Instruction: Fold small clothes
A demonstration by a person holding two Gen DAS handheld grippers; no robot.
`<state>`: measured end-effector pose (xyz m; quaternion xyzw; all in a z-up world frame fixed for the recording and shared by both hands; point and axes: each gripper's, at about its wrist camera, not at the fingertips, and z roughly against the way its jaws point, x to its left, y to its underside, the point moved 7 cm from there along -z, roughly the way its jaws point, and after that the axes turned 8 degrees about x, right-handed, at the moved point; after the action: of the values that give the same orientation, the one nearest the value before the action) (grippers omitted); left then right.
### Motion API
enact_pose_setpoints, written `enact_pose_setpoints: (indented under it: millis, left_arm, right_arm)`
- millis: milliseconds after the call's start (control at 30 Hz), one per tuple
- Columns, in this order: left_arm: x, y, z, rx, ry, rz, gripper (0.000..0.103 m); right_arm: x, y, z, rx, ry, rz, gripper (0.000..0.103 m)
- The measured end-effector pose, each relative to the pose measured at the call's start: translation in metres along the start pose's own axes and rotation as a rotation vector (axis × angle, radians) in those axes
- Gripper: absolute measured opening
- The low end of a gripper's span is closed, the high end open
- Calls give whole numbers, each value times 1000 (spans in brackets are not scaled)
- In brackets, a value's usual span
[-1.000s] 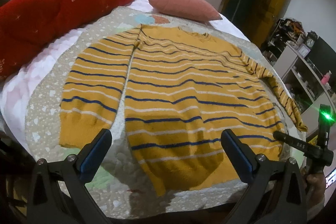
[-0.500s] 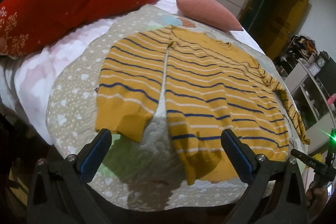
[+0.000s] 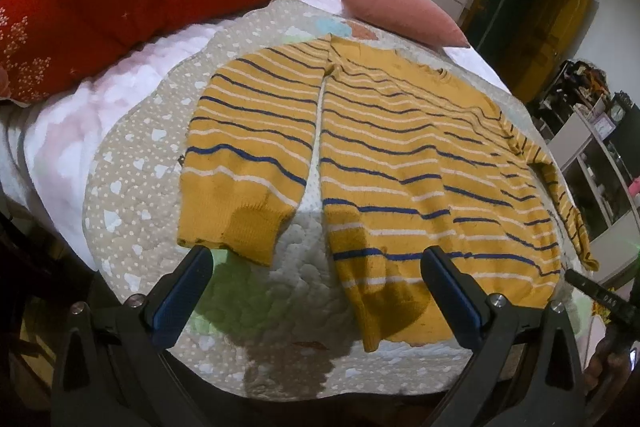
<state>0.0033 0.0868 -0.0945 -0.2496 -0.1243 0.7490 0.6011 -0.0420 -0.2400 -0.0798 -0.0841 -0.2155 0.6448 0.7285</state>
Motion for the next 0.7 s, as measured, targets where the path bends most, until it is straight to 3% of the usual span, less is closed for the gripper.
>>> enact_pose_setpoints:
  millis: [233,500,633,700]
  left_arm:
    - [-12,-4,-23,42,-23,-14,103]
    - [-40,-17,-43,75,38,-20,103]
    - [-40,-25,-47,44,22,-44,103]
    - [-40,-27,-59,65,21,-58,103]
  right_arm:
    - [-11,-13,-5,-44,-69,-38,56]
    - [-37,-14,3,-121,-48,-60,58]
    - [-56,-15,9,-146,-44,-99,59]
    - [-61,-17,10,-145,-33,-111,59]
